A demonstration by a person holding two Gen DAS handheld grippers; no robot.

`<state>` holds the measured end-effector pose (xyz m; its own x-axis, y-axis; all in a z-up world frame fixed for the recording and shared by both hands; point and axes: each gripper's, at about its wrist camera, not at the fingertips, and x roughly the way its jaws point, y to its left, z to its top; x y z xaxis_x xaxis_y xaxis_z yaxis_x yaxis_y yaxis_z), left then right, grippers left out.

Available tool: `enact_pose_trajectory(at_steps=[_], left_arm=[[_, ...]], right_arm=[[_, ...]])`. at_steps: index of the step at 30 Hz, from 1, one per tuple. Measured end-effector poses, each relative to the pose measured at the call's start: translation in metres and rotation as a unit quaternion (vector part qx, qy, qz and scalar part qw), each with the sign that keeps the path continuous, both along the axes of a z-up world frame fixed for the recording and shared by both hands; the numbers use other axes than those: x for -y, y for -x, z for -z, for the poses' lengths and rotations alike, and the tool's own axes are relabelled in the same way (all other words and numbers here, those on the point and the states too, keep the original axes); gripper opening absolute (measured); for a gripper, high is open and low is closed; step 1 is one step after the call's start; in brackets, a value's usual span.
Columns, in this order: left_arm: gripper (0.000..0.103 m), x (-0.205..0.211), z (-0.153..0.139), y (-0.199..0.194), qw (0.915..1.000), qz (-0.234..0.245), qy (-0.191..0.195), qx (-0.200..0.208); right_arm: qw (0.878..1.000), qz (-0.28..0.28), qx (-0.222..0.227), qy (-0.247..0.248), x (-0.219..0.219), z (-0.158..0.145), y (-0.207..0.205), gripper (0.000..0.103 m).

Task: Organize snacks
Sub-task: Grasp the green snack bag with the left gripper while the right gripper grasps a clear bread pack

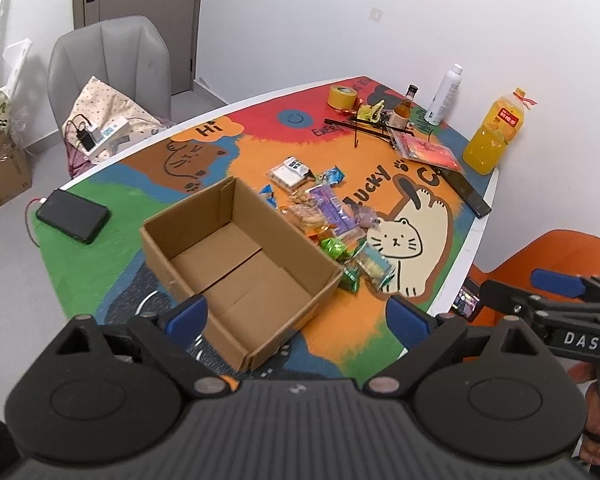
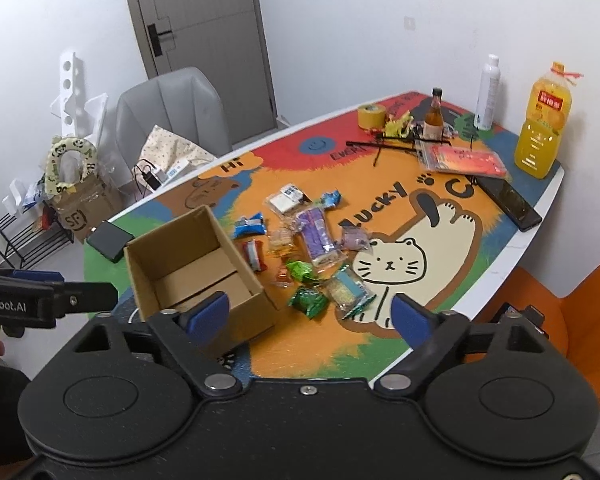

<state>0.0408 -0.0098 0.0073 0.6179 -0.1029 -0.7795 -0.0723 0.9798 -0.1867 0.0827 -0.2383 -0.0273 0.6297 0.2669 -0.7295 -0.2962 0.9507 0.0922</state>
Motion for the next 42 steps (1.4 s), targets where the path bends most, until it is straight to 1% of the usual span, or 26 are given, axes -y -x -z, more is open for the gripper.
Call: enact_pose_trajectory(at_steps=[3,5,7,9,11,13,15,19,23,27,31,39,42], left_arm=[[0.091,0.008,0.004,-0.02,1.0,0.007,0.003,-0.005],[0.085,0.013,0.007,-0.033,0.9999,0.01,0.005,-0.012],[0.081,0.019,0.01,-0.048,0.9997,0.012,0.011,-0.018],[0.077,0.024,0.013,-0.06,0.9995,0.013,0.014,-0.024],[0.068,0.03,0.017,-0.073,0.9992,0.015,0.018,-0.034],[0.063,0.035,0.022,-0.086,0.9985,0.015,0.025,-0.046],[0.06,0.041,0.027,-0.098,0.9978,0.018,0.031,-0.056],[0.056,0.055,0.039,-0.12,0.9964,0.026,0.032,-0.074],[0.055,0.065,0.054,-0.14,0.9945,0.027,0.039,-0.093],[0.055,0.078,0.066,-0.159,0.9935,0.03,0.033,-0.105],[0.055,0.088,0.085,-0.178,0.9912,0.029,0.028,-0.126],[0.055,0.103,0.127,-0.208,0.9845,0.032,0.015,-0.172],[0.055,0.107,0.14,-0.217,0.9831,0.041,0.013,-0.178]], right_arm=[[1.0,-0.001,-0.016,-0.002,0.007,0.006,-0.016,0.078],[1.0,-0.008,-0.028,-0.005,0.011,0.011,-0.027,0.072],[0.999,-0.014,-0.038,-0.004,0.015,0.016,-0.04,0.069],[0.999,-0.019,-0.048,-0.003,0.019,0.021,-0.053,0.068],[0.998,-0.024,-0.058,-0.003,0.023,0.024,-0.065,0.067],[0.997,-0.031,-0.066,-0.004,0.026,0.027,-0.075,0.067],[0.996,-0.042,-0.073,-0.002,0.027,0.032,-0.085,0.067],[0.995,-0.054,-0.086,0.005,0.031,0.043,-0.104,0.062],[0.994,-0.052,-0.098,0.001,0.037,0.055,-0.119,0.06],[0.993,-0.057,-0.108,-0.003,0.042,0.066,-0.132,0.059],[0.99,-0.062,-0.13,-0.004,0.049,0.081,-0.144,0.055],[0.985,-0.081,-0.153,-0.001,0.057,0.11,-0.167,0.054],[0.983,-0.088,-0.16,-0.001,0.061,0.119,-0.175,0.054]])
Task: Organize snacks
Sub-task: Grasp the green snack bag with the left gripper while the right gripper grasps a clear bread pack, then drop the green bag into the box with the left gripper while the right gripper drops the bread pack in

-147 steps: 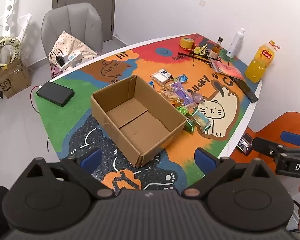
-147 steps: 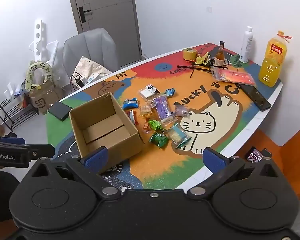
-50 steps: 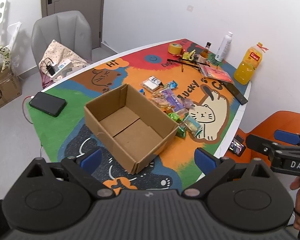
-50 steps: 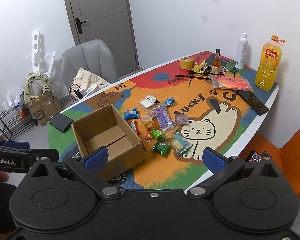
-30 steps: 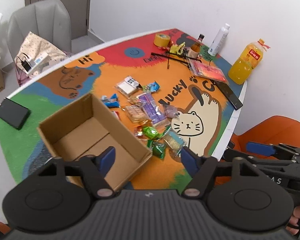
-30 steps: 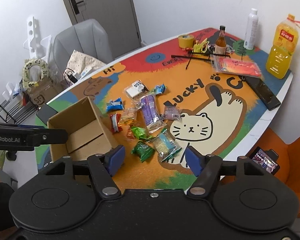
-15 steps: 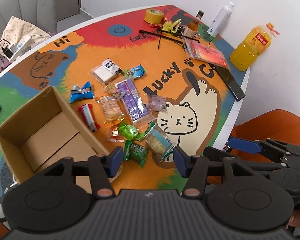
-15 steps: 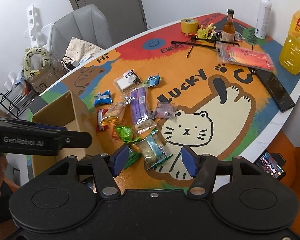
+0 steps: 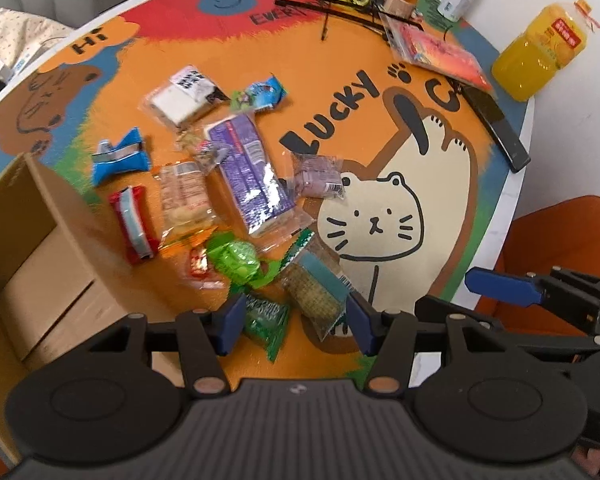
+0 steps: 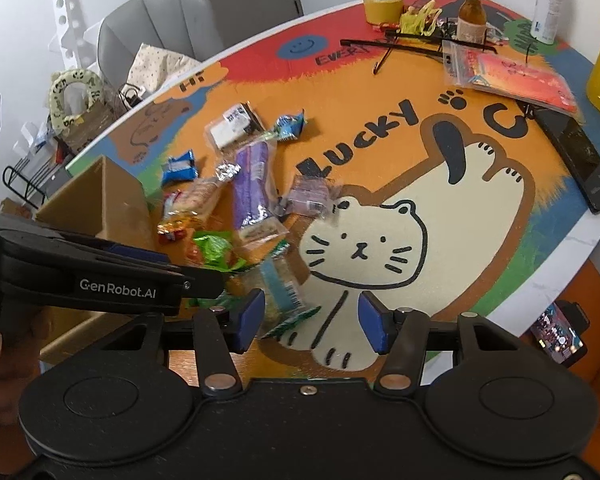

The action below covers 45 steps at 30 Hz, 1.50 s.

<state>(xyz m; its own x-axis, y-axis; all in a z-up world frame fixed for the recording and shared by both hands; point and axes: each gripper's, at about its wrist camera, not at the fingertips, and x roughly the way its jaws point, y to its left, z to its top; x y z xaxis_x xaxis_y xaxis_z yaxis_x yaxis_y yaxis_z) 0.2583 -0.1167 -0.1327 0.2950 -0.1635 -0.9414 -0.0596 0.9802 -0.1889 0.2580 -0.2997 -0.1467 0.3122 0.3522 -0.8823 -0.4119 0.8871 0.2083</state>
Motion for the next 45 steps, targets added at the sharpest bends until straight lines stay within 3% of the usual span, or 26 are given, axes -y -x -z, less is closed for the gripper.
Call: enact_pose_trajectory(at_steps=[15,23,28,32,37,45], left_arm=[[0.055,-0.012,0.05,-0.027,0.9971,-0.01,-0.033,-0.067],[0.055,-0.014,0.075,-0.029,0.9919,-0.007,-0.019,-0.125],[0.055,-0.008,0.076,-0.026,0.9928,0.008,-0.035,-0.115],[0.038,-0.017,0.074,-0.026,0.993,-0.005,-0.018,-0.116],[0.037,-0.033,0.052,-0.021,0.9954,-0.021,-0.008,-0.093],[0.037,-0.039,0.019,-0.014,0.9978,-0.038,-0.013,-0.053]], right_arm=[[0.998,-0.048,-0.042,-0.002,-0.011,0.038,-0.032,0.054],[0.995,-0.082,-0.049,0.009,-0.016,0.05,-0.034,0.054],[0.995,-0.088,-0.05,0.018,-0.017,0.055,-0.029,0.054],[0.994,-0.102,-0.039,0.017,-0.024,0.055,-0.023,0.054],[0.992,-0.119,-0.028,0.027,-0.034,0.06,-0.015,0.057],[0.99,-0.139,-0.003,0.036,-0.057,0.065,-0.008,0.072]])
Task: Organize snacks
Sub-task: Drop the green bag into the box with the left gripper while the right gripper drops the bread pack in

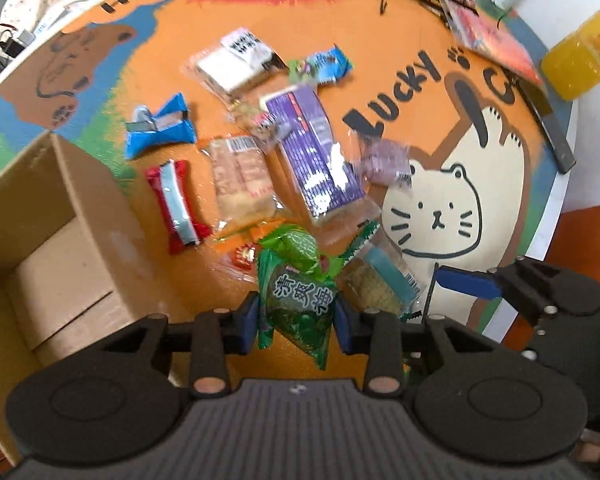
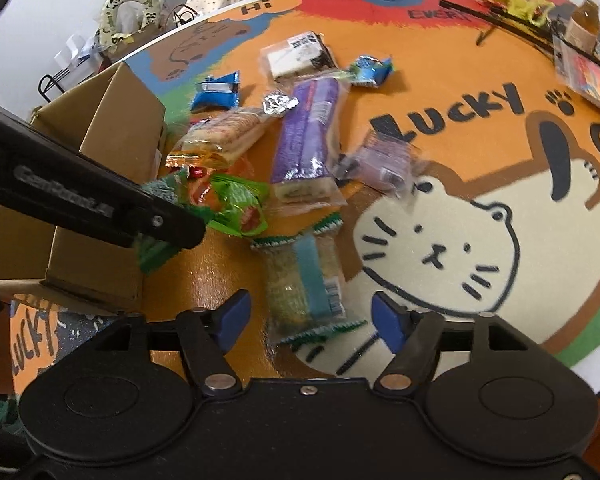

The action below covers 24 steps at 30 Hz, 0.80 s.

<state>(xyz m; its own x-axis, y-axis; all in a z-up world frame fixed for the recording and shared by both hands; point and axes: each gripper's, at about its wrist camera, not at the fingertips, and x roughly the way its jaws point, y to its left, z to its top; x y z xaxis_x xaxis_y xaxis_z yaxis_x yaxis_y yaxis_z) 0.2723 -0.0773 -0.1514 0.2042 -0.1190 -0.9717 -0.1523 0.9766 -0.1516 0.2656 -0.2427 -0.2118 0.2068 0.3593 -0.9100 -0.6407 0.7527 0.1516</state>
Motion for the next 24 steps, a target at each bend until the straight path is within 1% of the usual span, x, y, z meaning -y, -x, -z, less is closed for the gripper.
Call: enact_pose_trajectory(at_steps=[4,6,8,9,10,11,12,18,24], left_arm=[[0.037,-0.004,-0.011,0.007,0.9998,-0.011,0.001,0.013],[0.037,-0.007,-0.014,0.011,0.9997,-0.017,0.002,0.017],[0.037,-0.01,-0.02,0.017,0.9995,-0.02,0.003,0.023],[0.037,-0.011,-0.024,0.02,0.9994,-0.02,0.003,0.027],[0.037,-0.012,-0.027,0.022,0.9993,-0.019,0.003,0.03],[0.037,-0.012,-0.031,0.024,0.9992,-0.018,0.003,0.035],[0.037,-0.013,-0.037,0.027,0.999,-0.017,0.004,0.042],[0.037,-0.021,-0.058,0.046,0.9971,-0.02,0.017,0.071],[0.037,-0.037,-0.074,0.072,0.995,-0.024,0.025,0.094]], right_arm=[[1.0,-0.005,0.014,0.013,-0.013,0.006,0.001,0.072],[0.999,-0.006,0.018,0.027,-0.02,0.01,0.003,0.069],[0.998,-0.008,0.024,0.064,-0.026,0.018,0.005,0.052],[0.996,-0.013,0.042,0.075,-0.029,0.016,0.009,0.046],[0.996,-0.014,0.038,0.082,-0.03,0.015,0.011,0.046],[0.997,-0.006,0.029,0.075,-0.029,0.012,0.011,0.046],[0.996,0.013,0.009,0.091,-0.027,0.008,0.012,0.046],[0.995,0.045,0.015,0.083,-0.028,-0.028,0.027,0.046],[0.994,0.066,0.041,0.07,-0.043,-0.061,0.046,0.046]])
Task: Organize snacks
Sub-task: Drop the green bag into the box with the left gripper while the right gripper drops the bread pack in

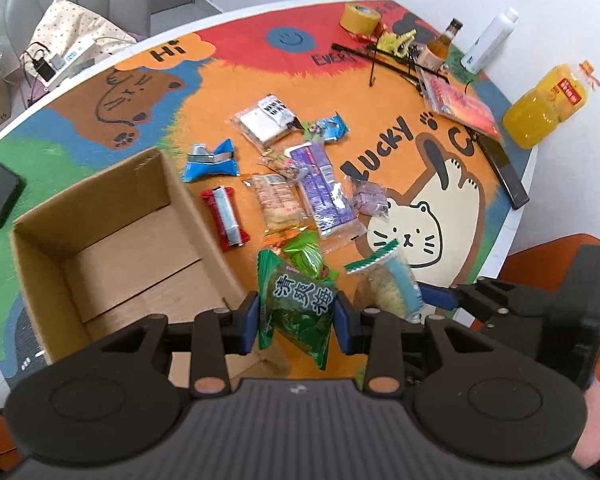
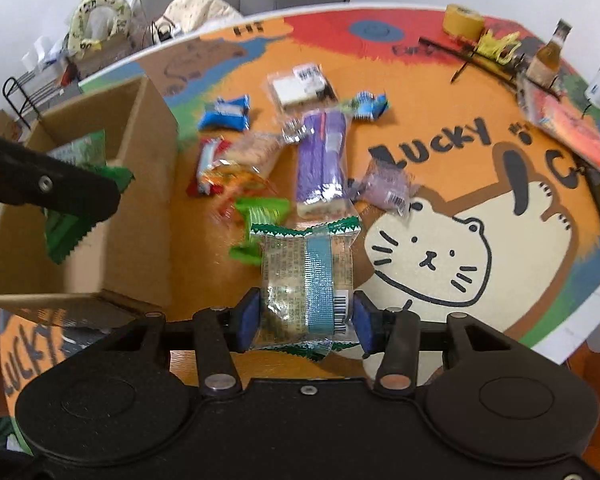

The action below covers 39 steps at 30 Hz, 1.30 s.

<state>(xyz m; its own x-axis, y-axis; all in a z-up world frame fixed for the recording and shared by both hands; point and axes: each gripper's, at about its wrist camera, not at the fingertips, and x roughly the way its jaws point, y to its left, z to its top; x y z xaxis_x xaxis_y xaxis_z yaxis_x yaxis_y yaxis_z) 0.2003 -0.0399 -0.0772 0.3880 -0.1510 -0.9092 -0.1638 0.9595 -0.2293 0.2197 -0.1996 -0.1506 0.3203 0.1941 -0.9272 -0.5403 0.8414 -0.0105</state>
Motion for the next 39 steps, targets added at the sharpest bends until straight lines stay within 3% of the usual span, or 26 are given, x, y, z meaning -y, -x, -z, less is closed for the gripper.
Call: enact_pose_trajectory(at_steps=[13,25,28,32,39], left_arm=[[0.037,-0.05,-0.012,0.054,0.9994,-0.027,-0.001,0.021],[0.041,-0.086,-0.008,0.074,0.9983,-0.054,-0.006,0.018],[0.044,-0.096,-0.01,0.08,0.9976,-0.067,-0.001,0.017],[0.057,-0.107,-0.017,0.089,0.9962,-0.083,0.004,0.026],[0.059,-0.122,-0.022,0.103,0.9937,-0.109,-0.005,0.026]], right_arm=[[0.998,0.018,0.048,-0.02,-0.035,-0.046,0.042,0.046],[0.997,-0.021,0.075,-0.019,-0.078,-0.064,0.058,0.046],[0.996,-0.036,0.077,-0.022,-0.092,-0.065,0.059,0.046],[0.996,-0.049,0.074,-0.029,-0.107,-0.064,0.06,0.046],[0.995,-0.064,0.065,-0.049,-0.123,-0.065,0.063,0.046]])
